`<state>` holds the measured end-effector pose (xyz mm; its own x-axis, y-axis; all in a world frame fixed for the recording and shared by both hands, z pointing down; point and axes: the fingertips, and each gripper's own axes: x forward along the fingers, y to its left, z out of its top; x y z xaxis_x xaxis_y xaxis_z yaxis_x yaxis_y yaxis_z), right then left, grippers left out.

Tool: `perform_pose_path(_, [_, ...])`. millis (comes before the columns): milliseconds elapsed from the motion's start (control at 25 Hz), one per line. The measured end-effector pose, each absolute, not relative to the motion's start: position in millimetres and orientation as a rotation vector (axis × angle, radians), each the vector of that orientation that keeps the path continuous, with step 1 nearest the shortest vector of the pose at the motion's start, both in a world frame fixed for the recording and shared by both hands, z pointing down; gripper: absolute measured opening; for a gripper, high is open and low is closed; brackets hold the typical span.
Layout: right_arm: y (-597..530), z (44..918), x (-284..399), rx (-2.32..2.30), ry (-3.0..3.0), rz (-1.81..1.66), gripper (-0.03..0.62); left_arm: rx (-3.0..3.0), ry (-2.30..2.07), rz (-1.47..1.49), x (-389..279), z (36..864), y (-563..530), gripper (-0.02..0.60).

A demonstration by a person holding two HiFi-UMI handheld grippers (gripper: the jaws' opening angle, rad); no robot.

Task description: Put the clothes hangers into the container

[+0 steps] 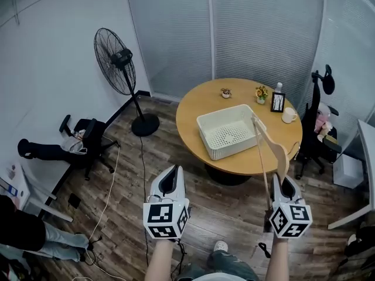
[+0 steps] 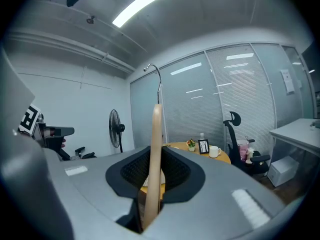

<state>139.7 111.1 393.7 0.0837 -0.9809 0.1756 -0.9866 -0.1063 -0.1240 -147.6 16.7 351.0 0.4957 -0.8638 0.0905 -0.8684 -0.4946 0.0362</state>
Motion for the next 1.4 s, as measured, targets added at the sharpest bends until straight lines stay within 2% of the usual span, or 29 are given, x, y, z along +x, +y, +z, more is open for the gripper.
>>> perform_pose_path(480, [41,394,195,2.242,-2.140,0.341,0.081,2.612,-1.585,0.110,-93,355,-40,0.001])
perform_pose_path(880, [1,411,208,2.213,-2.148,0.385,0.081,2.589,-1.590,0.132,-79,368,-82,0.001])
perform_pose_path(1400, [-107,408,232,2.217,-2.164,0.344,0.081,2.625,-1.533,0.118,-40,374,-198,0.001])
